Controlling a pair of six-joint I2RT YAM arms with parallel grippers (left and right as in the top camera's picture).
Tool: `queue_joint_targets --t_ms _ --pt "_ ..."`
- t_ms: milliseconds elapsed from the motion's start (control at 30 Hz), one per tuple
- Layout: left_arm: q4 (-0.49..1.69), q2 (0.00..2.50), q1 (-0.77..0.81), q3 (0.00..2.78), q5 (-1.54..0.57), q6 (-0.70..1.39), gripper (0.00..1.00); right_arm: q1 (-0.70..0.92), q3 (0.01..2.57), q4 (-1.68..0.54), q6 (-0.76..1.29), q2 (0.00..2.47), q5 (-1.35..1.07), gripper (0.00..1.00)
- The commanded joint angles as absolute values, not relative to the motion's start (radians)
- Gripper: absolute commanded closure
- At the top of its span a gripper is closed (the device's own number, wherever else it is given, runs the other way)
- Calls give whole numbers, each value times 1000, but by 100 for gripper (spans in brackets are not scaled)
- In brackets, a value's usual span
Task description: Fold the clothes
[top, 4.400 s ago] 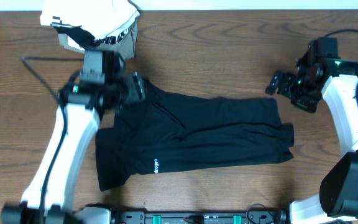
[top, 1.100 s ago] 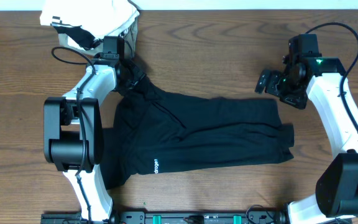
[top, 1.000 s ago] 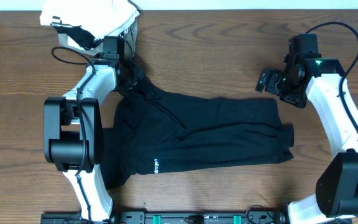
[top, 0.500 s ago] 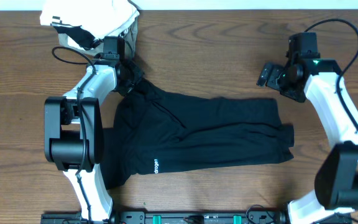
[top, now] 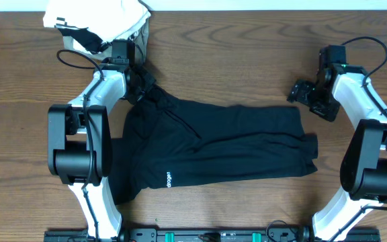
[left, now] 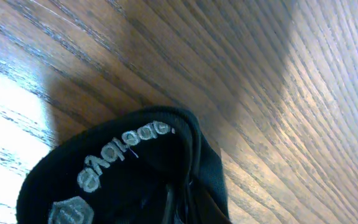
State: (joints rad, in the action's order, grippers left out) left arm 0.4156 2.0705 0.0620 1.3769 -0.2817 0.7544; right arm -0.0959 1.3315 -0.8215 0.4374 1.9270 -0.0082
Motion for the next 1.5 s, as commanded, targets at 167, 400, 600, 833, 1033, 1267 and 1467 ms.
queue_joint_targets --t_ms 167,400,600,833,1033,1267,1467 --pt "421 2088 65 1392 -279 735 91 -100 1331 -805 479 1925 -10 7" --pt "421 2088 65 1392 -278 735 91 -76 1331 -803 478 1927 -58 11" --pt "424 2088 65 1392 -279 735 91 -51 1331 -793 478 1933 -70 13" --pt "424 2088 65 1392 -279 735 91 -20 1331 -770 478 1959 -80 15" --pt "424 2088 65 1392 -279 735 91 -15 1331 -754 467 2017 -79 17" --pt "424 2088 65 1392 -278 735 91 -14 1332 -749 467 2026 -79 41" --pt "424 2088 65 1392 -278 735 94 -15 1336 -780 494 2024 -79 71"
